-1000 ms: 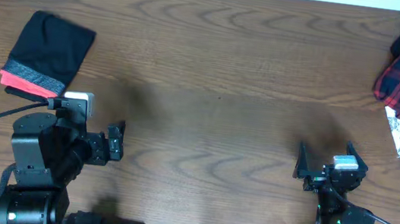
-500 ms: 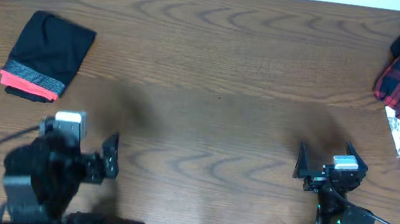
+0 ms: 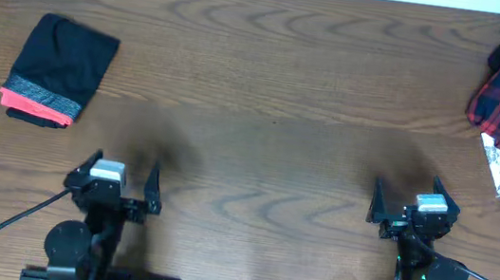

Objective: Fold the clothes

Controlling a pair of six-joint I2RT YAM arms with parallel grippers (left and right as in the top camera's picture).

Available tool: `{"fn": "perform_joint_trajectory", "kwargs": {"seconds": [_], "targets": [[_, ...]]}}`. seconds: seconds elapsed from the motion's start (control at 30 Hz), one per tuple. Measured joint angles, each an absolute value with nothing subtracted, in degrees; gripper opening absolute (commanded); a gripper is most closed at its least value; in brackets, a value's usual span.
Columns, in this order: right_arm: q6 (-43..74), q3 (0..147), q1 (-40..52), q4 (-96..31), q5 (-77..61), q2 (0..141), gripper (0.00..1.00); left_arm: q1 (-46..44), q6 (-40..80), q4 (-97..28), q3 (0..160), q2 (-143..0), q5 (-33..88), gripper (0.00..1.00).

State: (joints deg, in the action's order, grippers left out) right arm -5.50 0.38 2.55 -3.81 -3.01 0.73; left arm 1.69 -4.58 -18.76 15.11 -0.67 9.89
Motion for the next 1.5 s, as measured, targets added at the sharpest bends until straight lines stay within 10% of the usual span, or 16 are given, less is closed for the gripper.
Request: {"fn": "perform_joint_trajectory", "kwargs": {"seconds": [0.23, 1.5], "targets": [[-5.50, 0.38, 2.55, -3.79, -3.01, 0.73, 0.99, 1.39, -4.78, 6.31, 1.50, -0.56, 9.87, 0.98], [-5.50, 0.38, 2.55, -3.79, -3.01, 0.73, 0.99, 0.62, -4.78, -0.71, 0.91, -0.60, 8.75, 0.98]]}}
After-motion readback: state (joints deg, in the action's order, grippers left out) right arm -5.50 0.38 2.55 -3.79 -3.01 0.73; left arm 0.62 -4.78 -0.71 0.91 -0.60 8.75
